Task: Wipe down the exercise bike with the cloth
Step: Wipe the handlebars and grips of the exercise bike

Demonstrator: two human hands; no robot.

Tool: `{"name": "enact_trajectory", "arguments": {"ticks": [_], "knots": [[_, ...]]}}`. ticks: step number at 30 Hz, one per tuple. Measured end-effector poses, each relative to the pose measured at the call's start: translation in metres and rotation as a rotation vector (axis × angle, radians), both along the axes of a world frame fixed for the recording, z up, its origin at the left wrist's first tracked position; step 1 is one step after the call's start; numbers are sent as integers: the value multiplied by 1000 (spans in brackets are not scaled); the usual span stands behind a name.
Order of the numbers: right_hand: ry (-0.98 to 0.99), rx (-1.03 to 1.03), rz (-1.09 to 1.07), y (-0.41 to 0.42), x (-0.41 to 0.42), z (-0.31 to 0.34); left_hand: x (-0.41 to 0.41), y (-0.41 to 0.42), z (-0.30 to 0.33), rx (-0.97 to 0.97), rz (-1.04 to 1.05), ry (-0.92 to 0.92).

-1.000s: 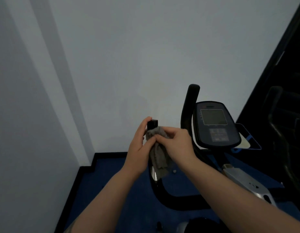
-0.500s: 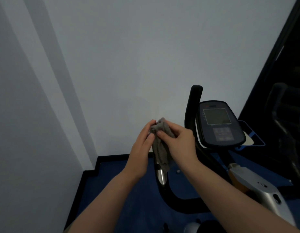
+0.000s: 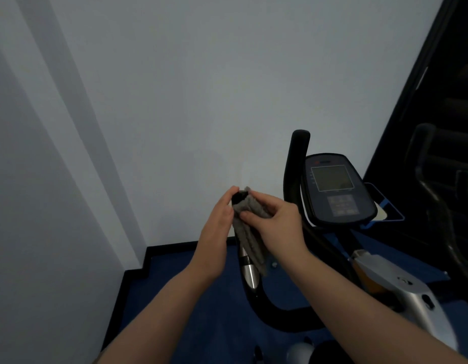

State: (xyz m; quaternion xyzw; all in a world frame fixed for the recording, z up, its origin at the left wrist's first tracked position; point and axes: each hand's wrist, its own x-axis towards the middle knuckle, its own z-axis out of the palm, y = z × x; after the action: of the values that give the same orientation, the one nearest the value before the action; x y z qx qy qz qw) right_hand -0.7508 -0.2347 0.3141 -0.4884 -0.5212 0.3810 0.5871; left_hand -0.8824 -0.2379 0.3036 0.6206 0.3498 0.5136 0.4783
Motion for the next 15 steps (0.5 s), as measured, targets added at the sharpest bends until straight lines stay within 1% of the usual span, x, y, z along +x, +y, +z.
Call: {"name": "enact_trajectory", "arguments": {"ticks": [3,8,15], "knots": [[40,-3,23,-3,1,-7,-2,3,0,-4,-12,31],[95,18,17,-6,-1,-14,-1,6,-2,7,-10,24],[91,21,18,-8,-1,-17,2,6,-5,43,37,31]]}}
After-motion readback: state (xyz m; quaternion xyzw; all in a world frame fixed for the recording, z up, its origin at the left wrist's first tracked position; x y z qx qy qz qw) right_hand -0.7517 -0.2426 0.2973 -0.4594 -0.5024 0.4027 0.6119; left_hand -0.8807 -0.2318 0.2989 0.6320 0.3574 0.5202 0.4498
